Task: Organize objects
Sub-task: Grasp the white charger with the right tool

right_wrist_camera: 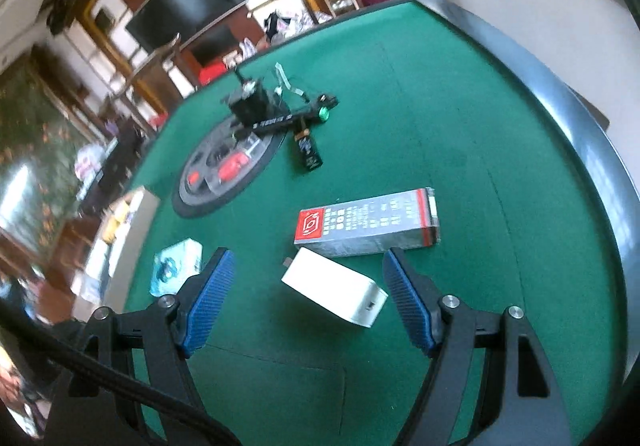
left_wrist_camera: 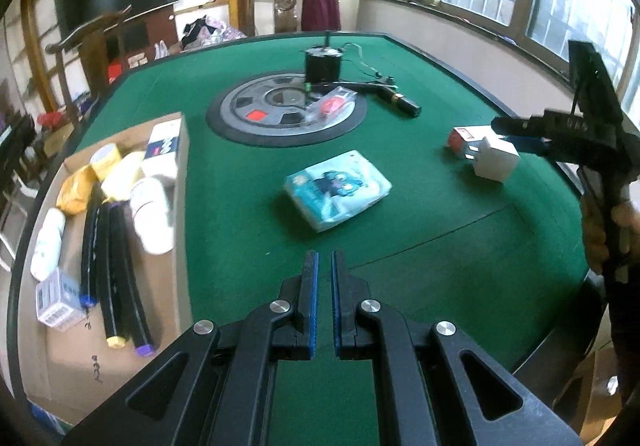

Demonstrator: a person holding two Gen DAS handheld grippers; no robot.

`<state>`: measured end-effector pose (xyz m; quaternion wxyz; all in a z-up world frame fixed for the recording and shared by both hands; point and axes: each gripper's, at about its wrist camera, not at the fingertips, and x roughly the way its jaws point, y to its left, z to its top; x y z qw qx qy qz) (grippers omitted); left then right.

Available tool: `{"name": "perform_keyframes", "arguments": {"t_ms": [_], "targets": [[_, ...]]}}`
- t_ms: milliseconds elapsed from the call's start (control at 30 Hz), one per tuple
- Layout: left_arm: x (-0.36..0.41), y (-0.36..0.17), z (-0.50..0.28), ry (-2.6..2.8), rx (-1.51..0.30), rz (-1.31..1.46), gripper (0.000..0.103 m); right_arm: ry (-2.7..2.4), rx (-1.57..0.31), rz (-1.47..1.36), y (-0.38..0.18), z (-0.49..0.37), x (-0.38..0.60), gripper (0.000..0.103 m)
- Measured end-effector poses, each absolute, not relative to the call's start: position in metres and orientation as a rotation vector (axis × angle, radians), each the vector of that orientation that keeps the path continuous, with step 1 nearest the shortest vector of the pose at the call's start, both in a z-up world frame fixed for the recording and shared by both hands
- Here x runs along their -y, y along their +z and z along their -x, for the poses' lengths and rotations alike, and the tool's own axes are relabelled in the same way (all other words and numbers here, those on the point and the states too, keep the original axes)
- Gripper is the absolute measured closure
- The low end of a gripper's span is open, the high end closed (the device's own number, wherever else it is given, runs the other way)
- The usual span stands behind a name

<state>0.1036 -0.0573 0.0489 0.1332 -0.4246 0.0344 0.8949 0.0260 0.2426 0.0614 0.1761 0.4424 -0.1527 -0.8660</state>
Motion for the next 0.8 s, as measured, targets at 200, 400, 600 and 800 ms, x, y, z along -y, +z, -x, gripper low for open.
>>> {"name": "perform_keyframes", "arguments": {"t_ms": [200,400,600,800], "targets": [[0.072,0.053,-0.102,2.591,-0.041,1.209,0.099,-2.433,0.179,-1.325,0.048,-0.029,-0.212,0.027],[0.070,0.051,-0.100,2.565,-0.020,1.208,0.099,-2.474,-0.029,-1.364,0.037,-0.035,-0.192,0.042],[0.072,0.048,-0.097,2.548,0.009,1.226,0.099,-2.475,0.002,-1.382,0.035,-0.036,-0.192,0.077],[0.055,0.056,-0.076,2.491,-0.133,1.138,0.068,-2.456,0.058,-1.380,0.040,-0.044,-0.196,0.077]]}}
